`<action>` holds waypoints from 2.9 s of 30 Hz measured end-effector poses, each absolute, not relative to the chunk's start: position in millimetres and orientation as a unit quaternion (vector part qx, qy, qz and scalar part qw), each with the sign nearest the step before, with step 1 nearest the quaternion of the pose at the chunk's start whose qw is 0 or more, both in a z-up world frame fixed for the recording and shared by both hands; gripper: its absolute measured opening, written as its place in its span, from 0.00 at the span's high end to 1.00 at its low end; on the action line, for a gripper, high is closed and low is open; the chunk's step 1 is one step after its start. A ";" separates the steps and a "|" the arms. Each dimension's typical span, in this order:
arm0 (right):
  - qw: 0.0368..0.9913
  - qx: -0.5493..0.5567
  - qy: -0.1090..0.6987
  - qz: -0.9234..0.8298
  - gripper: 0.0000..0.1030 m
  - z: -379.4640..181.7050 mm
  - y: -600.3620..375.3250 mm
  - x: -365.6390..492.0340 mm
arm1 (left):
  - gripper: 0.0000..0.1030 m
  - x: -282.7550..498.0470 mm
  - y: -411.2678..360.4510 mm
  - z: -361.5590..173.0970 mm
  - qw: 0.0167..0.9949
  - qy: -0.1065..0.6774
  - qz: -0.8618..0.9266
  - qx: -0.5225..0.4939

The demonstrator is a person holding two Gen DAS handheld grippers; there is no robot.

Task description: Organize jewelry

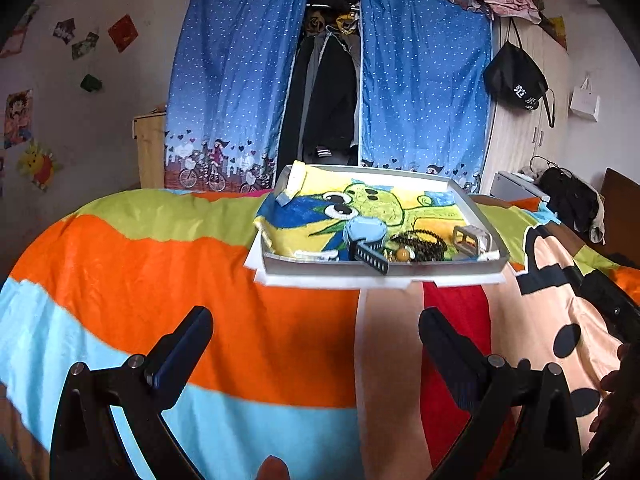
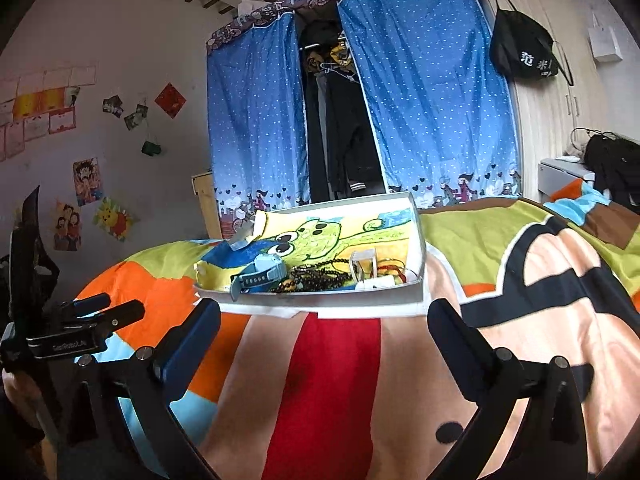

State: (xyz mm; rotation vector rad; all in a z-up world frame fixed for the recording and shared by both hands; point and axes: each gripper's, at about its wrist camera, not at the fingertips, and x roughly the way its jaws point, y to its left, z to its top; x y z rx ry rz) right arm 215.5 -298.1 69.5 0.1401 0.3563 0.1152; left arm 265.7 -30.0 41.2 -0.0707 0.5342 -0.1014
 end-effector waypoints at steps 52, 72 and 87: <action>0.976 0.040 0.208 0.046 0.01 90.2 -279.2 93.4 | 0.00 147.0 -20.6 66.3 0.964 0.266 -0.012 -0.015; 0.981 0.030 0.186 0.050 0.01 96.9 -276.3 82.6 | 0.00 135.2 -20.8 72.4 0.968 0.252 -0.013 -0.011; 0.983 0.029 0.173 0.058 0.01 107.6 -274.8 82.2 | 0.00 133.6 -21.0 85.0 0.971 0.240 -0.016 -0.008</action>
